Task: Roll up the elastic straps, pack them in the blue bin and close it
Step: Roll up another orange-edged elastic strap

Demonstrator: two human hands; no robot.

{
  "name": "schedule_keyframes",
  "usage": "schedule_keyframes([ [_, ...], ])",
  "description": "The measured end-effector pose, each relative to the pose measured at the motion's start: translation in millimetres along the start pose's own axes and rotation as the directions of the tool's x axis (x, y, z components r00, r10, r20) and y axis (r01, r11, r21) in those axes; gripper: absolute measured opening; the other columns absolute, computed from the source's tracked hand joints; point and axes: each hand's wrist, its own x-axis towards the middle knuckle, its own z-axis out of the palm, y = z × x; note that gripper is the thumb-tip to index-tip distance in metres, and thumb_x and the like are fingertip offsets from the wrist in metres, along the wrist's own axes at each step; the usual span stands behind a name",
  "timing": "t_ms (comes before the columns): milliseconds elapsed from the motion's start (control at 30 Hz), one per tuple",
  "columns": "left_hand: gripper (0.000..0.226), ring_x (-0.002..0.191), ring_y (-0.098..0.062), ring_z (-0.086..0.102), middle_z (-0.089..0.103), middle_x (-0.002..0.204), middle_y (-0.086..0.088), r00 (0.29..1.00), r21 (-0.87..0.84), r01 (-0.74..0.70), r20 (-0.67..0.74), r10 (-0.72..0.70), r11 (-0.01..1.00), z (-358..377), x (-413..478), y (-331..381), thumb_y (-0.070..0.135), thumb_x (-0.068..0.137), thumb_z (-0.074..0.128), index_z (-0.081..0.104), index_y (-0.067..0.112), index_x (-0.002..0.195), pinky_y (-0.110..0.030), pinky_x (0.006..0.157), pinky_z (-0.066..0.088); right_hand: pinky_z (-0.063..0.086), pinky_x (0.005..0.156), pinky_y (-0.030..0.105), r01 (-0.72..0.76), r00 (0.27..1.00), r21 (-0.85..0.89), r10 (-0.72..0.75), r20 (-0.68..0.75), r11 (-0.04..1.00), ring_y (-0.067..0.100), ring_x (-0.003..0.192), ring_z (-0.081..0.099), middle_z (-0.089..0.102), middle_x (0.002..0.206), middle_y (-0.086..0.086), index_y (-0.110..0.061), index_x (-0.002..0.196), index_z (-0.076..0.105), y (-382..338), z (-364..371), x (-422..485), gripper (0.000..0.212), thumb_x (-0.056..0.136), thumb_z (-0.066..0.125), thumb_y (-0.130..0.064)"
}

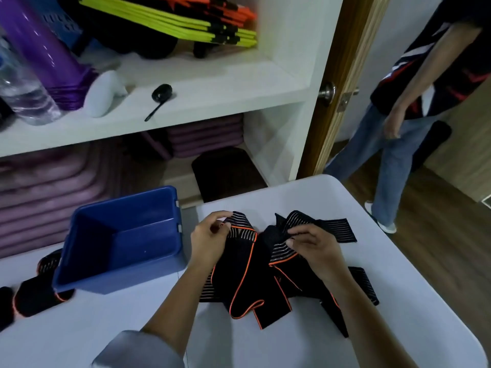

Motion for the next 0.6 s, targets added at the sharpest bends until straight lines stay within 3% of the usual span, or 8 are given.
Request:
schedule_keyframes([
  [133,0.029,0.098,-0.007,0.063,0.07,0.1,0.011,0.979,-0.102,-0.206,-0.011,0.206,0.973,-29,-25,45,0.011,0.089,0.059,0.07,0.037,0.092,-0.031,0.094,0.049,0.046,0.072,0.014,0.141,0.986,0.018,-0.142,0.088,0.99,0.004,0.076,0.066,0.071,0.077,-0.004,-0.017,0.08,0.071,-50,-15,-23,0.014,0.08,0.069,-0.003],
  [333,0.021,0.095,-0.018,0.066,0.072,0.098,0.008,0.94,-0.238,-0.335,-0.155,0.305,0.912,-73,-54,110,0.019,0.089,0.061,0.072,0.035,0.096,-0.046,0.09,0.052,0.05,0.071,0.011,0.291,0.937,0.091,-0.302,0.173,0.953,0.005,0.083,0.068,0.074,0.084,-0.007,-0.025,0.084,0.073,-132,-22,-56,0.017,0.08,0.07,-0.008],
  [467,0.025,0.092,-0.011,0.065,0.073,0.097,0.008,0.902,-0.296,-0.413,-0.261,0.343,0.861,-103,-75,140,0.016,0.088,0.062,0.072,0.039,0.09,-0.038,0.091,0.051,0.049,0.085,0.013,0.387,0.864,0.087,-0.393,0.315,0.918,0.001,0.098,0.065,0.072,0.099,-0.011,-0.028,0.091,0.072,-176,-16,-87,0.035,0.058,0.083,-0.02],
  [600,0.019,0.096,-0.02,0.067,0.073,0.097,0.0,0.894,-0.379,-0.44,-0.272,0.357,0.814,-134,-99,156,0.015,0.088,0.062,0.073,0.03,0.094,-0.051,0.093,0.05,0.05,0.087,0.017,0.465,0.793,0.181,-0.499,0.35,0.867,0.005,0.099,0.065,0.072,0.1,-0.007,-0.019,0.096,0.07,-204,8,-118,0.034,0.063,0.077,-0.013],
])
